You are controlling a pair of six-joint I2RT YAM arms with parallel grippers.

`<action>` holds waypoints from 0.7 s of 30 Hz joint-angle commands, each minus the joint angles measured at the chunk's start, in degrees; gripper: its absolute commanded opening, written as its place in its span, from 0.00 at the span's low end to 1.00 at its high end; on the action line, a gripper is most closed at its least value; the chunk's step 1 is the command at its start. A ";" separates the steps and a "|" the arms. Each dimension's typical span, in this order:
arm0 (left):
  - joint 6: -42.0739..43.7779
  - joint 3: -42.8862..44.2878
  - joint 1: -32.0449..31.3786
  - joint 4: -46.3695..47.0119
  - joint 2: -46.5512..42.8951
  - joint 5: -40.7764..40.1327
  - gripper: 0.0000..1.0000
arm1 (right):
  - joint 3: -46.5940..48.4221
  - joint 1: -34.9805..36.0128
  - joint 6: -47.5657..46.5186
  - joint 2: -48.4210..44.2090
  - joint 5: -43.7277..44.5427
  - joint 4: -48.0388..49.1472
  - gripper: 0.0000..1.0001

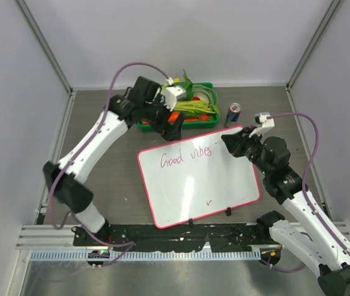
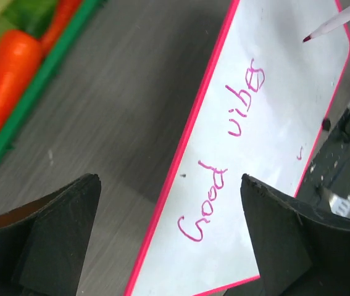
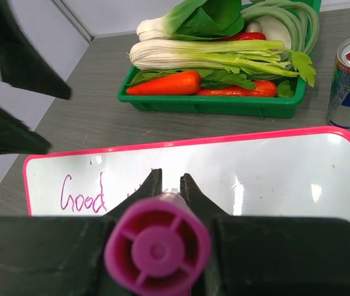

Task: Write a sentence on the whiteboard
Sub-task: Write with the whiteboard marker on the whiteboard.

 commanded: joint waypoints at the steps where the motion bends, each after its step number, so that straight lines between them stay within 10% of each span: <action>1: -11.83 -12.75 0.69 18.67 -14.69 -12.36 1.00 | 2.37 -0.19 -0.88 -0.03 -0.47 1.99 0.01; 10: -30.74 -44.76 11.05 33.10 -37.65 -6.84 1.00 | 0.88 -0.19 -0.44 1.90 -1.70 4.10 0.01; 21: -44.10 -68.14 14.66 54.61 -45.75 6.59 0.93 | 0.61 -0.28 -0.35 1.82 -1.53 5.33 0.02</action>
